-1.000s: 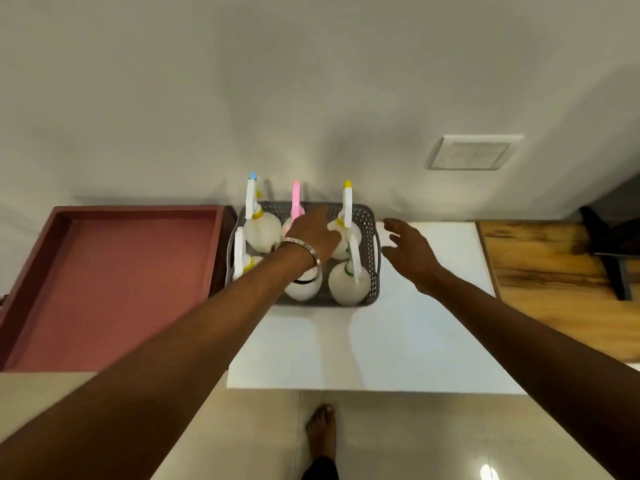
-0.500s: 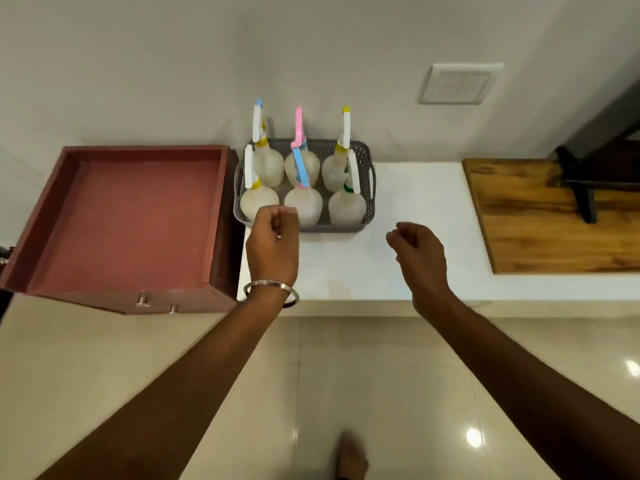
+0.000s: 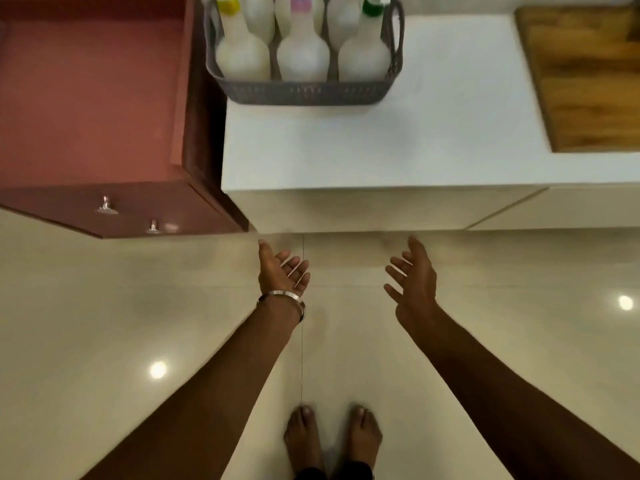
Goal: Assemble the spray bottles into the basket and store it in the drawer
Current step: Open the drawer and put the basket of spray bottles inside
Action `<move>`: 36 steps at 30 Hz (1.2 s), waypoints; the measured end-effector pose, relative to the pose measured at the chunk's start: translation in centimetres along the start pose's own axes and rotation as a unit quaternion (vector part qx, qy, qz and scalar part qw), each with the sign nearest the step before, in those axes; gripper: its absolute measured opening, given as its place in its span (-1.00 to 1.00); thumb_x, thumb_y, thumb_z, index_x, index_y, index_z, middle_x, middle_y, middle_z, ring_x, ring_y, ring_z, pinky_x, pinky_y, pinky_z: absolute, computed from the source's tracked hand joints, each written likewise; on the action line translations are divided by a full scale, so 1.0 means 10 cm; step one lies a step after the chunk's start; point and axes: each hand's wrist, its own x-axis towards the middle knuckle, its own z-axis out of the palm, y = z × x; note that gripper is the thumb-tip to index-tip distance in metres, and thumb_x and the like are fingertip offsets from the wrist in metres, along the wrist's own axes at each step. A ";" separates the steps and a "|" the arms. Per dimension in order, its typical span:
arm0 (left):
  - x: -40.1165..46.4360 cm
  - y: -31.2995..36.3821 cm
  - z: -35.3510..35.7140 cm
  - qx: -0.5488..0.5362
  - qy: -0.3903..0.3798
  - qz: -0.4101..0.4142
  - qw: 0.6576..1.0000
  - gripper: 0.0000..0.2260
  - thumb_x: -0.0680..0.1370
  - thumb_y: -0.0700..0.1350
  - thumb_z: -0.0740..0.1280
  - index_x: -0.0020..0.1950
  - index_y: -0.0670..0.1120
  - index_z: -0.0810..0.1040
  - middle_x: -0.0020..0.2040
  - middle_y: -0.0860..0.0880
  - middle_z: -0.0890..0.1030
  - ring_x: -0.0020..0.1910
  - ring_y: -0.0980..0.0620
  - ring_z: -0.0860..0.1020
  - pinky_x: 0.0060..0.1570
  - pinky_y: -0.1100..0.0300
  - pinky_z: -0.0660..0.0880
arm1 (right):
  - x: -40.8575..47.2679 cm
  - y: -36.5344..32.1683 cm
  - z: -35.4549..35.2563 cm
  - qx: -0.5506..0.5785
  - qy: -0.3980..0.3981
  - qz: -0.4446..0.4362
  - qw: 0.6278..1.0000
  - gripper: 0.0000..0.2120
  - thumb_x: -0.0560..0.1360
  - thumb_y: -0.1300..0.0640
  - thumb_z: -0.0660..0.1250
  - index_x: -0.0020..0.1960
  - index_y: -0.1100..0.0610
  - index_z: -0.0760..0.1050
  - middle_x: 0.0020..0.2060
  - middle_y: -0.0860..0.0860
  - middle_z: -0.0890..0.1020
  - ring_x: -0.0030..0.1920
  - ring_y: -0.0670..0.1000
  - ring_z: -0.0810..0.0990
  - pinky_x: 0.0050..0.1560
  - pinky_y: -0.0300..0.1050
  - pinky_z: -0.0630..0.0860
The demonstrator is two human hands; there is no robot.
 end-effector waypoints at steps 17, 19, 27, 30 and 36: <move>2.27 -0.76 0.62 -0.187 -0.110 -0.044 0.975 0.08 0.24 0.58 0.17 0.58 0.02 -0.04 0.55 -0.24 0.11 0.50 -0.25 0.20 0.41 -0.22 0.23 | 2.42 0.84 0.56 0.270 -0.100 0.036 0.957 0.00 0.34 -0.56 0.17 0.61 -0.12 -0.06 0.56 0.19 0.15 0.56 0.26 0.12 0.32 0.47 0.30; 2.41 -0.75 0.71 -0.221 -0.111 -0.038 0.968 0.09 0.23 0.57 0.19 0.58 0.01 -0.03 0.56 -0.22 0.08 0.52 -0.23 0.15 0.41 -0.23 0.20 | 2.57 0.84 0.63 0.299 -0.102 0.038 0.948 0.03 0.33 -0.57 0.18 0.61 -0.10 -0.07 0.55 0.20 0.16 0.56 0.27 0.13 0.31 0.49 0.29; 2.68 -0.82 0.89 -0.243 -0.164 -0.003 0.956 0.02 0.19 0.61 0.16 0.44 -0.04 0.31 0.38 -0.17 0.41 0.34 -0.22 0.42 0.30 -0.30 0.36 | 2.83 0.78 0.73 0.342 -0.201 0.004 0.918 0.00 0.31 -0.62 0.08 0.53 0.01 0.20 0.43 0.16 0.36 0.43 0.29 0.35 0.30 0.45 0.38; 2.63 -0.85 0.83 -0.237 -0.185 0.007 0.954 -0.02 0.23 0.60 0.12 0.46 -0.01 0.30 0.39 -0.18 0.39 0.35 -0.24 0.40 0.26 -0.34 0.37 | 2.80 0.81 0.67 0.343 -0.218 0.021 0.914 0.01 0.30 -0.62 0.10 0.53 0.01 0.19 0.43 0.19 0.37 0.43 0.31 0.35 0.23 0.53 0.38; 2.37 -1.14 0.56 -0.270 -0.167 -0.004 0.948 -0.03 0.26 0.60 0.07 0.53 0.07 0.17 0.51 -0.14 0.25 0.45 -0.28 0.27 0.20 -0.45 0.32 | 2.53 1.11 0.39 0.360 -0.195 0.047 0.911 0.02 0.28 -0.63 0.11 0.57 -0.05 0.13 0.48 0.21 0.31 0.45 0.32 0.32 0.14 0.60 0.39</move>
